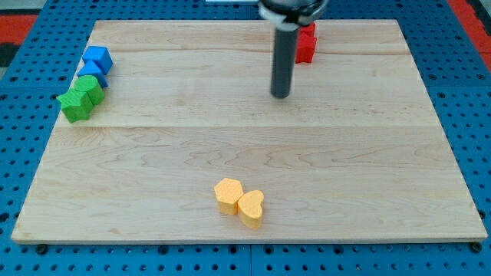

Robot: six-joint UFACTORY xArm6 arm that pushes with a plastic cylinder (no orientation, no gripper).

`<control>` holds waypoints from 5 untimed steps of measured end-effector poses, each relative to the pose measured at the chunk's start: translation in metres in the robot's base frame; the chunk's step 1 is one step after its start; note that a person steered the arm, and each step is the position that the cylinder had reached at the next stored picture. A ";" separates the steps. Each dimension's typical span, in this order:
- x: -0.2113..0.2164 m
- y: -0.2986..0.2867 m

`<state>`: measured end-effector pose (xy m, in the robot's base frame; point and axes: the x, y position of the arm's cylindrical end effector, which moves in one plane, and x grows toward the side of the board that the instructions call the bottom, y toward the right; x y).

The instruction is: Push green star towards center

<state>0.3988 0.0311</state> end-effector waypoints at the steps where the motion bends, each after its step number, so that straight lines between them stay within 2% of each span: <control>1: 0.056 -0.050; 2: 0.098 -0.099; 4: 0.146 -0.197; 5: 0.141 -0.277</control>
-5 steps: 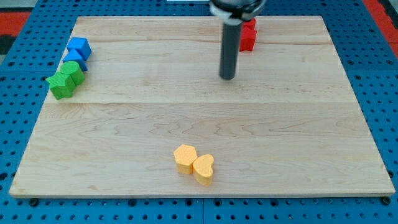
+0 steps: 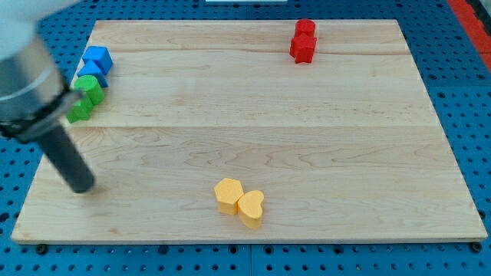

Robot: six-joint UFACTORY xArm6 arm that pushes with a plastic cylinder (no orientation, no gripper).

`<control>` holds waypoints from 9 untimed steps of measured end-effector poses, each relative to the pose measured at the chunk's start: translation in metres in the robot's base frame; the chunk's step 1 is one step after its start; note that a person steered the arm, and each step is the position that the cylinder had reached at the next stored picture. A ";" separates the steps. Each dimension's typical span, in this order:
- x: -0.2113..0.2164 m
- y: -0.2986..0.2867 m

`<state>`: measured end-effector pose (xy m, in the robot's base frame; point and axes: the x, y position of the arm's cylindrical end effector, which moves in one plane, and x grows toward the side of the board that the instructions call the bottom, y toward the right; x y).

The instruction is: Push green star towards center

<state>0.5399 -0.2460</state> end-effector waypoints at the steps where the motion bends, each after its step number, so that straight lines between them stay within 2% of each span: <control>1: -0.035 -0.052; 3: -0.052 -0.059; 4: -0.095 -0.059; 5: -0.120 -0.059; 9: -0.136 0.009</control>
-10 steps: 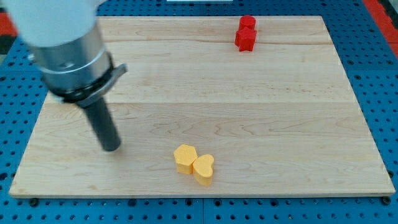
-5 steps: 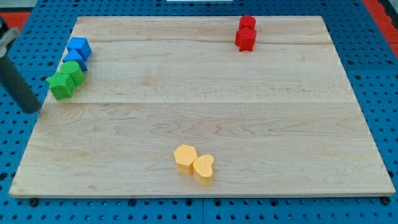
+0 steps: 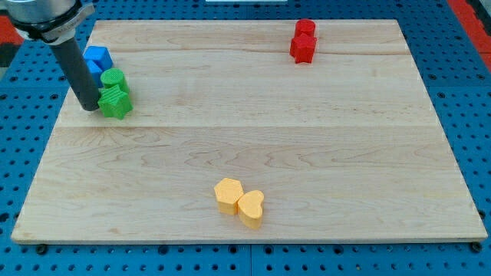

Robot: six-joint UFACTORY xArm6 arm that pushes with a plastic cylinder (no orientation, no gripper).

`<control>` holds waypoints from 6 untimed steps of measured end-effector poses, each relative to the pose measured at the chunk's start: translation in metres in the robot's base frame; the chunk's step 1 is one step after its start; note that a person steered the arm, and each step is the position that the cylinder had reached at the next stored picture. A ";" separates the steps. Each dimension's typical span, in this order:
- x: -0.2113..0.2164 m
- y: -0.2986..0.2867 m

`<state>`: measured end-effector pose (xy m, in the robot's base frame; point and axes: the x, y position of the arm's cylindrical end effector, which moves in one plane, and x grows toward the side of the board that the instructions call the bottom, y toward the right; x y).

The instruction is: Push green star towards center

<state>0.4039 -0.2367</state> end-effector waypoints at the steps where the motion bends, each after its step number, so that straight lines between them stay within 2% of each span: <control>1: 0.000 0.016; 4: -0.013 0.147; 6: -0.013 0.147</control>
<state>0.3907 -0.0902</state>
